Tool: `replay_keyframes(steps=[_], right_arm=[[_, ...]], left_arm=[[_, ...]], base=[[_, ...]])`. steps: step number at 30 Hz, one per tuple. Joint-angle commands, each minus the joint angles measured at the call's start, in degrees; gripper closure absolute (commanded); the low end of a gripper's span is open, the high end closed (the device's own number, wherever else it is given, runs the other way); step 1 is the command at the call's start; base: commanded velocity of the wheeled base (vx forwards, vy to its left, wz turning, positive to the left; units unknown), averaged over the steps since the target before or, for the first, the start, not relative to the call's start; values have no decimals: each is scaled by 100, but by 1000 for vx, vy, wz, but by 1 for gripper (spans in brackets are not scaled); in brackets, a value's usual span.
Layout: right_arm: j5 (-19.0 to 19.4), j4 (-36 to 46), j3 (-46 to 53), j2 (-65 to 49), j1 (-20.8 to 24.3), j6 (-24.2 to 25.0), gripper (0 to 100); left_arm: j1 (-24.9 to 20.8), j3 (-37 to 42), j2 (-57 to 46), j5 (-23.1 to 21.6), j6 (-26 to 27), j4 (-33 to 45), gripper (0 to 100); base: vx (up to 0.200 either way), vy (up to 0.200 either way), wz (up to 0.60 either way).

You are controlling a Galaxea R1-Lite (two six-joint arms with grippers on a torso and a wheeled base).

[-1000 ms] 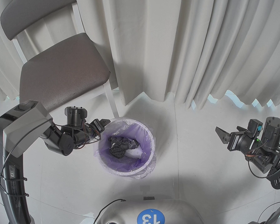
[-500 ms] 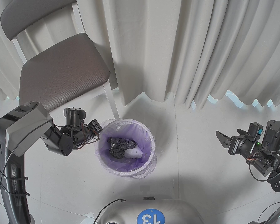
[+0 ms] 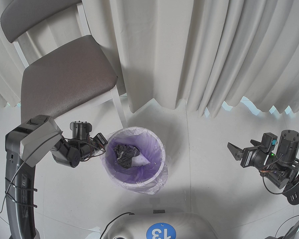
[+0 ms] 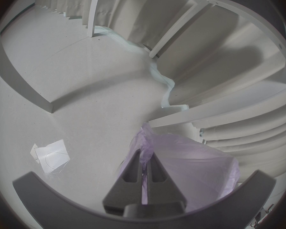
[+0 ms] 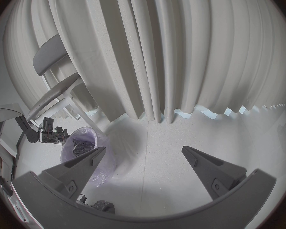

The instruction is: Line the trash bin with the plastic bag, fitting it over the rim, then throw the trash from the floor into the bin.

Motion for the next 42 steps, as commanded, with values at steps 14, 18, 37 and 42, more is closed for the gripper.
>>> replay_keyframes(steps=[14, 18, 37, 42], right_arm=[[1, -283, 32, 489, 120, 10, 0], [1, -291, 41, 577, 156, 1, 0], [-8, -573, 225, 612, 191, -8, 0], [-8, -687, 313, 603, 199, -16, 0]], left_arm=[[-117, -514, 347, 97, 197, 637, 100], [-169, -567, 470, 176, 470, 654, 100], [323, -180, -5, 194, 417, 716, 0], [402, 83, -216, 176, 417, 707, 0]], base=[[0, 0, 0], [0, 0, 0], [0, 0, 0], [0, 0, 0]])
